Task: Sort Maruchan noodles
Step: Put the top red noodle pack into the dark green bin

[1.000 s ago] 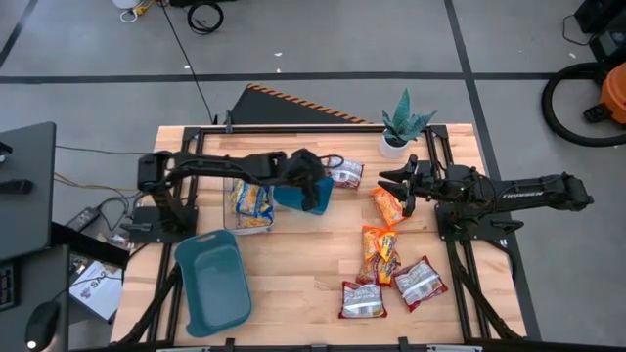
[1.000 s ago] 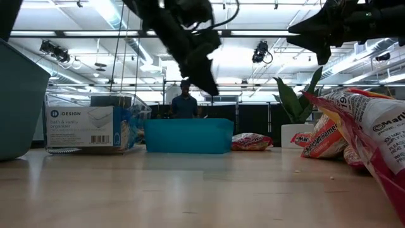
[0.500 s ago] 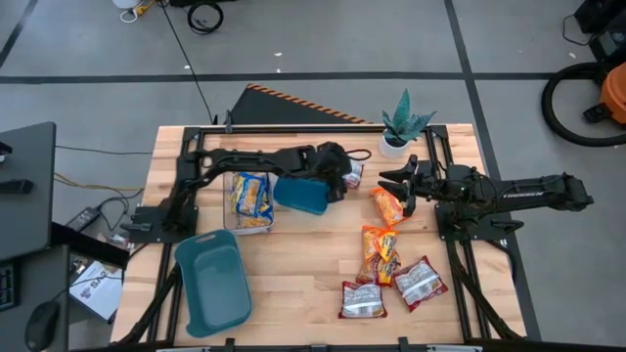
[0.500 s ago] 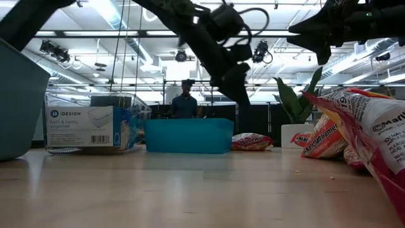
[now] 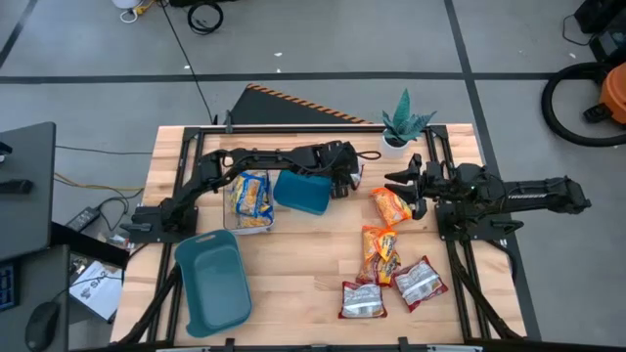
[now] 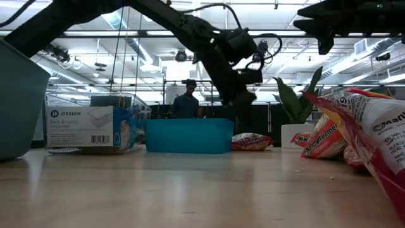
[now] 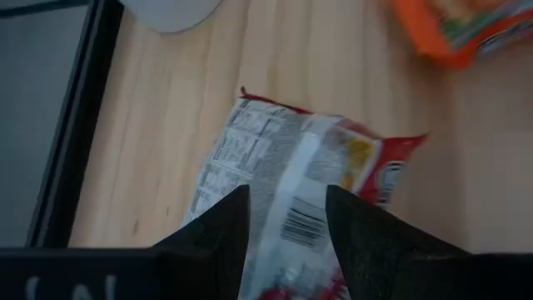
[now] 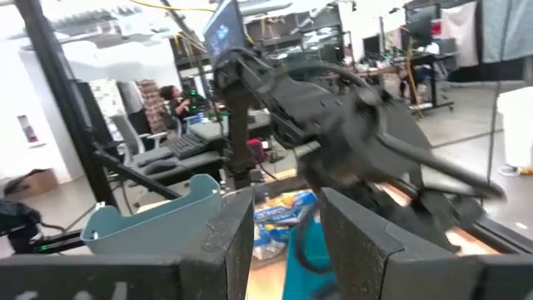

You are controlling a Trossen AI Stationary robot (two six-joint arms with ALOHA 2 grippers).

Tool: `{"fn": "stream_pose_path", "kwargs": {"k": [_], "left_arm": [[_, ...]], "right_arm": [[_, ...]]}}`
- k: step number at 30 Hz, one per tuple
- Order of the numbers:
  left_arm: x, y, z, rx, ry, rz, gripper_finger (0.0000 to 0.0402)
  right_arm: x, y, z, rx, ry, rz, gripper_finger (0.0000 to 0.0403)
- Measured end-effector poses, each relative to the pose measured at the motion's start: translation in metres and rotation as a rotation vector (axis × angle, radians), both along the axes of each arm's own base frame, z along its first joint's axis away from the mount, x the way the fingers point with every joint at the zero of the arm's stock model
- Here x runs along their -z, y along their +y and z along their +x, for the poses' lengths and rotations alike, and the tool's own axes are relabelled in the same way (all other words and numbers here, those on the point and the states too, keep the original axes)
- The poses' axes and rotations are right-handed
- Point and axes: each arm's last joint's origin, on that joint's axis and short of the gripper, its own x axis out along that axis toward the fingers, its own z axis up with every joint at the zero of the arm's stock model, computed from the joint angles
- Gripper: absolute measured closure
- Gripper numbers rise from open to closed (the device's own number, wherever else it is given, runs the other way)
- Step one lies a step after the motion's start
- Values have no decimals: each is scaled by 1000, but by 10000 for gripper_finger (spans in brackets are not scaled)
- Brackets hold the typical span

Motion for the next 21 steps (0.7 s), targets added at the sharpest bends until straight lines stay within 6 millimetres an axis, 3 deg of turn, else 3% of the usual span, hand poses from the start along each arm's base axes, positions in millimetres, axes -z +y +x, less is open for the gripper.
{"fn": "stream_pose_path", "kwargs": {"k": [12, 21], "left_arm": [[27, 2, 7, 104, 65, 77, 237], [22, -3, 7, 103, 66, 93, 237]], "right_arm": [[-1, 1, -1, -19, -4, -8, 259], [0, 1, -1, -26, -2, -9, 259]]}}
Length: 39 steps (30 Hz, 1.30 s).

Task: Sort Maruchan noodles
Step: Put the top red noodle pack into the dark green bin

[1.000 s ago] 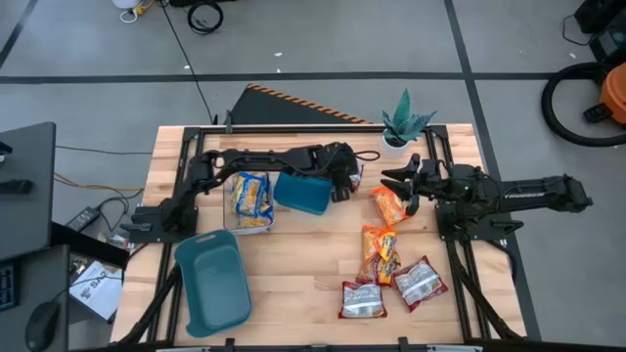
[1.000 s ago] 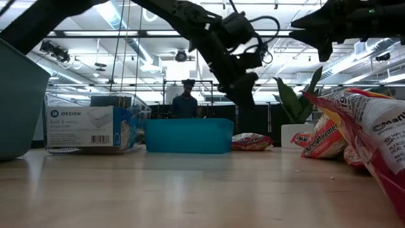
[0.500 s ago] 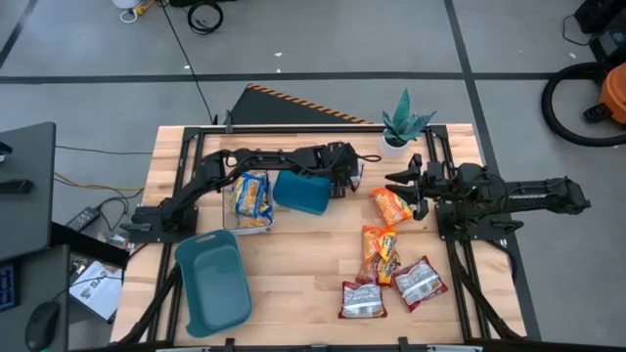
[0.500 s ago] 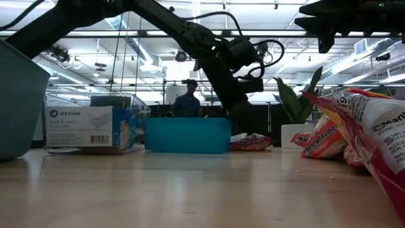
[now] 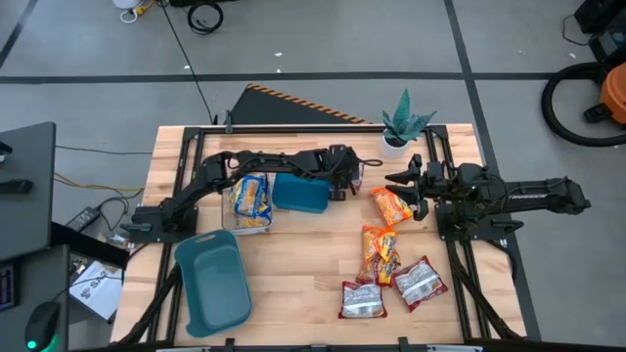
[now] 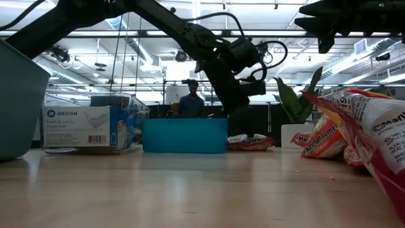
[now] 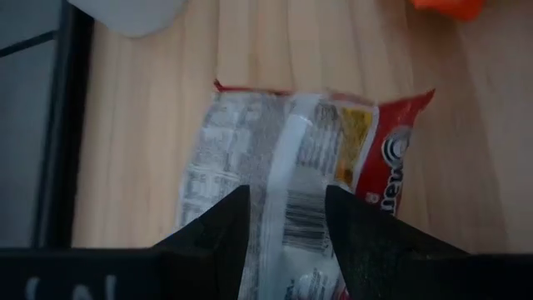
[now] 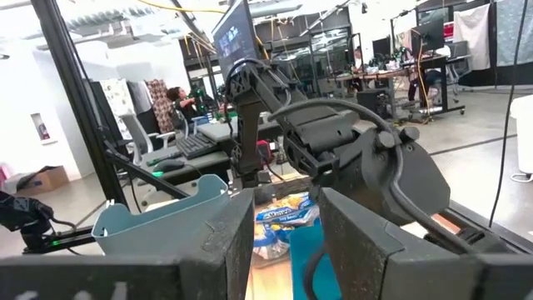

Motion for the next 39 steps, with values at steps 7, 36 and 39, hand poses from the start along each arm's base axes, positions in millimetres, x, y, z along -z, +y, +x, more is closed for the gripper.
{"fn": "stream_pose_path", "kwargs": {"k": [7, 36, 39], "left_arm": [[-26, -13, 4, 5, 2, -2, 237], [5, -36, 22, 346, 65, 139, 237], [4, -36, 23, 361, 53, 161, 237]], "right_arm": [[0, 0, 0, 0, 0, 0, 259], [-1, 1, 0, -45, -6, 5, 259], [-1, 1, 0, -45, -6, 6, 259]]}}
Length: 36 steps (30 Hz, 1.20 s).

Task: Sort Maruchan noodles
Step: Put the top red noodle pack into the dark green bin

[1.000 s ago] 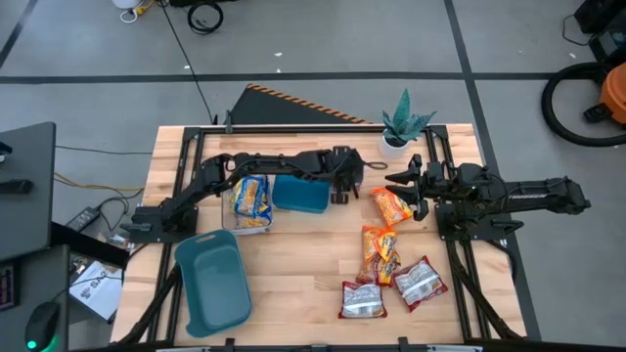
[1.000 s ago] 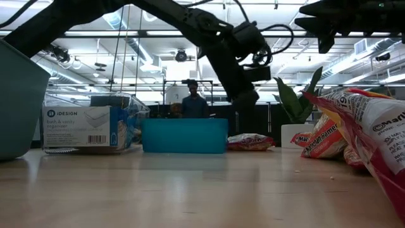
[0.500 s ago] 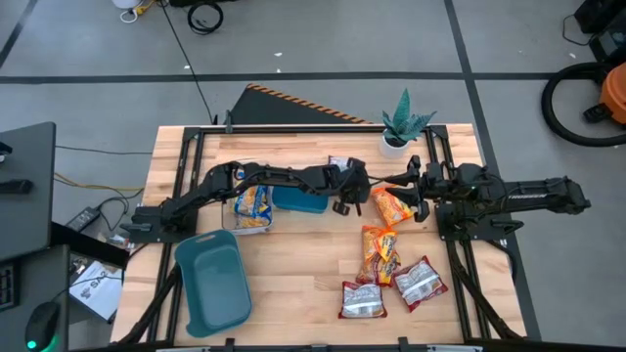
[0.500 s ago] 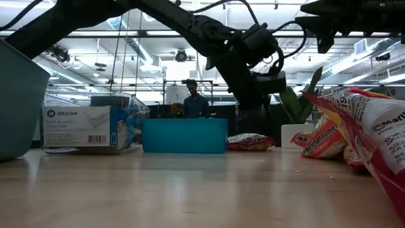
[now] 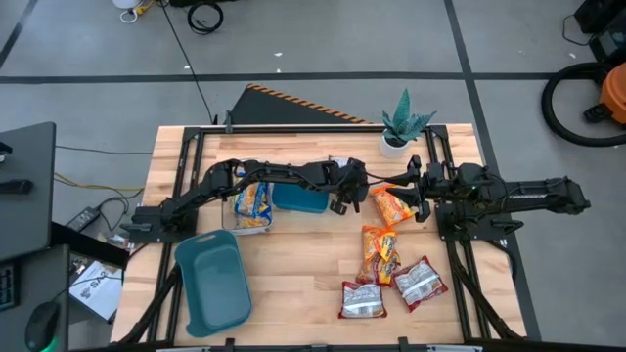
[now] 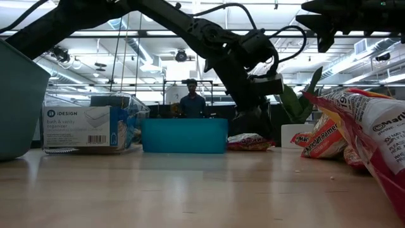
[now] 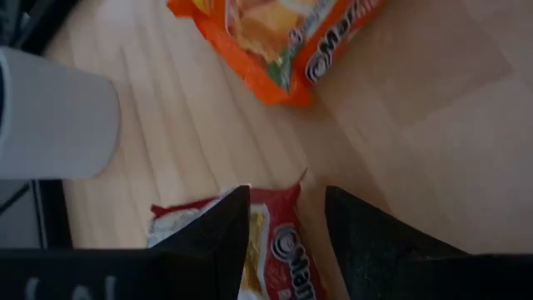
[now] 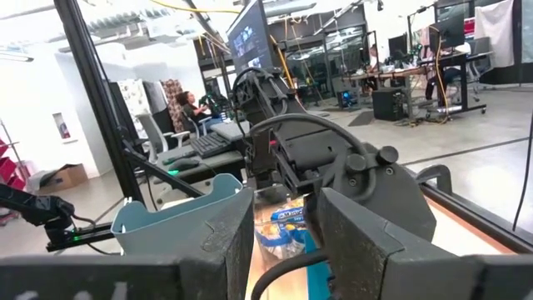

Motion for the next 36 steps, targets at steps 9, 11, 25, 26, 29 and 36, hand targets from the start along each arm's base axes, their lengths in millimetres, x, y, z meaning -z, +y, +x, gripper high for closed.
{"fn": "stream_pose_path", "kwargs": {"k": [9, 11, 25, 26, 29, 36], "left_arm": [[8, 7, -4, 48, 7, -33, 238], [13, 7, -5, 63, 18, -22, 243], [16, 7, -6, 35, 23, 23, 382], [16, 7, -6, 36, 22, 22, 390], [16, 7, -6, 28, 20, 20, 394], [-1, 2, -7, -36, 6, 104, 398]], "right_arm": [[0, 0, 0, -2, -1, 15, 259], [0, 0, 0, -2, -1, 15, 259], [0, 0, 0, -3, -1, 17, 259], [0, 0, 0, -3, -1, 17, 259], [0, 0, 0, -2, -1, 16, 259], [0, 0, 0, -2, 0, 16, 259]]}}
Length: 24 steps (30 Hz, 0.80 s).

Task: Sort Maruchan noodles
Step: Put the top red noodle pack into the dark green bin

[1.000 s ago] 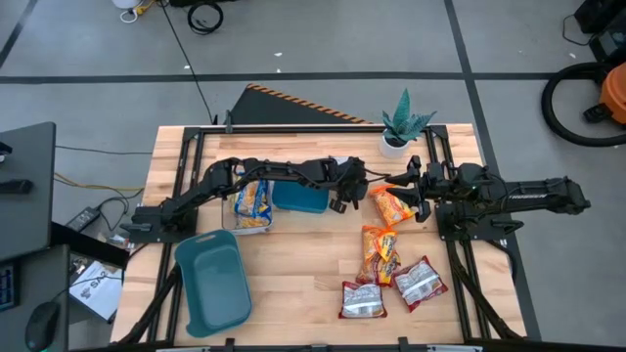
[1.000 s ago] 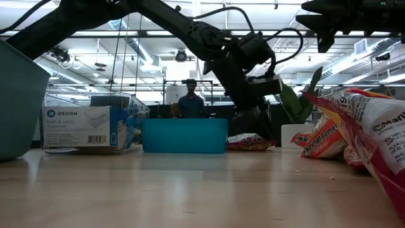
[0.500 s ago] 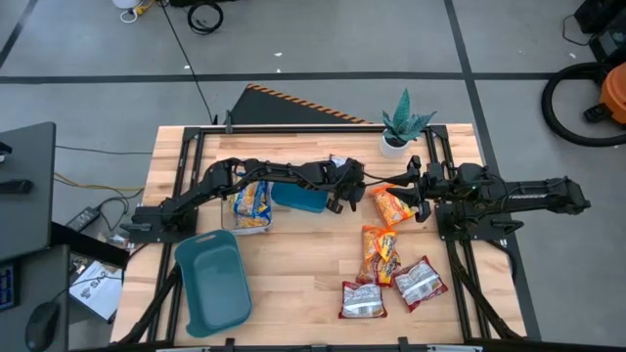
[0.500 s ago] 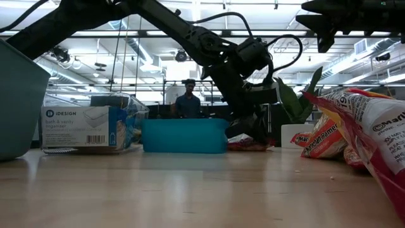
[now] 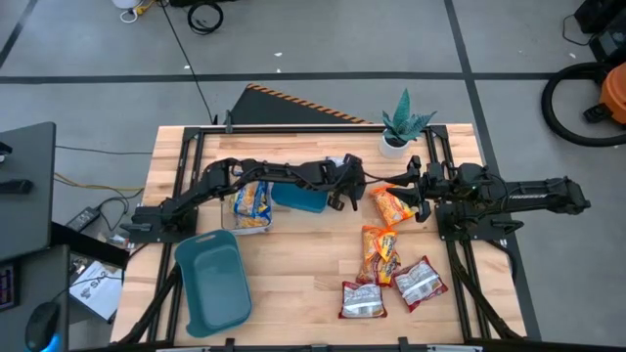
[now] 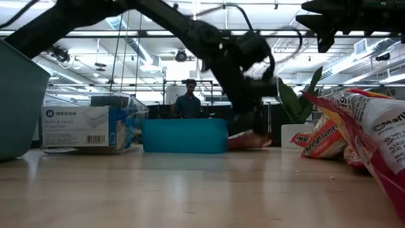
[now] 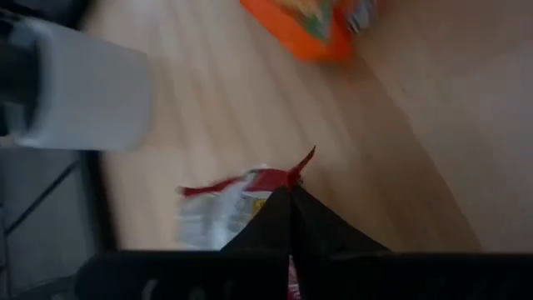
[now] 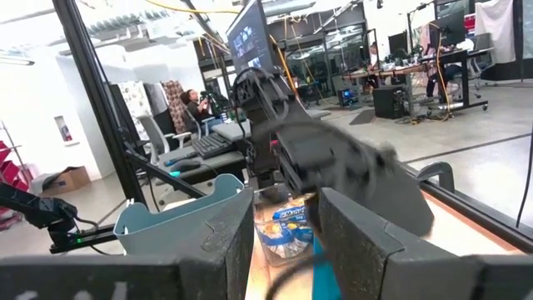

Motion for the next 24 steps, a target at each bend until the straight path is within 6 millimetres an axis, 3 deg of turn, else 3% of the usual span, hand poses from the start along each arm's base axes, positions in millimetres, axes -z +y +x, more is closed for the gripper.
{"fn": "stream_pose_path", "kwargs": {"k": [6, 13, 18, 24], "left_arm": [[-47, -14, -6, 18, -81, 5, 399], [-96, -13, -26, -25, -138, -44, 400], [-128, -12, -42, 9, -194, -181, 401], [-155, -15, -70, 23, -140, -353, 401]], "right_arm": [[0, 1, 0, -28, 3, -1, 259], [0, 4, 0, -155, 4, 6, 259], [0, 5, 0, -179, 4, 7, 259], [0, 6, 0, -218, 4, 9, 259]]}}
